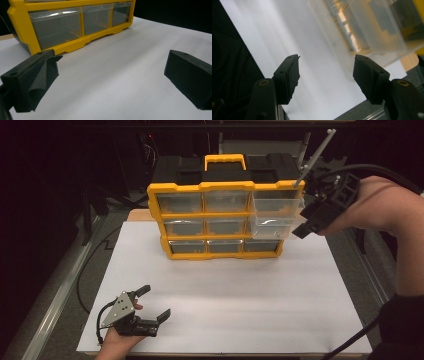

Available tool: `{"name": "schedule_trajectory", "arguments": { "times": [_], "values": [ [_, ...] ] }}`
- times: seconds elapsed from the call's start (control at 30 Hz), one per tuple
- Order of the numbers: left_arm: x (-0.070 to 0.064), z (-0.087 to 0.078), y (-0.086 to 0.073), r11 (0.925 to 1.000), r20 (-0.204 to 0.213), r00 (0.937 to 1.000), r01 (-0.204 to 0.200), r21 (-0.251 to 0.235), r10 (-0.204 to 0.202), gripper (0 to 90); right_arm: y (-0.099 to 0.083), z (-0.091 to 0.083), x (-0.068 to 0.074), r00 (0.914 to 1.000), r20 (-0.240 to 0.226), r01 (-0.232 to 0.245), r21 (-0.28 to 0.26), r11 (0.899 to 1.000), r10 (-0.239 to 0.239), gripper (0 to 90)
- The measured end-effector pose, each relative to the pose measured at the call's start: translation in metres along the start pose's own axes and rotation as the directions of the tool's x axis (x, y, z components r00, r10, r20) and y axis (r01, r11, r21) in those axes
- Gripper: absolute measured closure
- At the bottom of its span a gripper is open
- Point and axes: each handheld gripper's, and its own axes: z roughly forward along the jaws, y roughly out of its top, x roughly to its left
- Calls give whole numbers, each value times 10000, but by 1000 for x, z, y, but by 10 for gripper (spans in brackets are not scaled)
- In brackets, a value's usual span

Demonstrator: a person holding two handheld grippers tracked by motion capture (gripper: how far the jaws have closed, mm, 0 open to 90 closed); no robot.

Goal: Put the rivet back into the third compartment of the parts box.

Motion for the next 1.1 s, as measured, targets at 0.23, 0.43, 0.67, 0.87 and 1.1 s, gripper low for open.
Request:
{"name": "schedule_trajectory", "arguments": {
  "times": [0.23, 0.43, 0.67, 0.87, 1.1],
  "values": [
    [2, 1, 0, 9999, -263, 9996, 103, -17, -103, 3, -29, 14, 12, 9998, -26, -192, 125, 9997, 193, 331],
    [1, 1, 0, 10000, -287, 9996, 67, 15, -67, 3, -44, 50, 17, 9991, -276, -330, 210, 9992, 336, 250],
    [3, 1, -1, 9999, -365, 9993, 108, 49, -106, 4, -53, 92, 18, 9973, -531, -497, 269, 9984, 511, 159],
    [3, 0, 0, 9999, -357, 9993, 141, 3, -141, 3, -57, 139, 28, 9958, -747, -496, 445, 9978, 528, 71],
    [2, 3, -1, 9999, -319, 9994, 115, 76, -113, 3, -60, 197, 41, 9948, -816, -552, 733, 9958, 612, 0]
  ]
}}
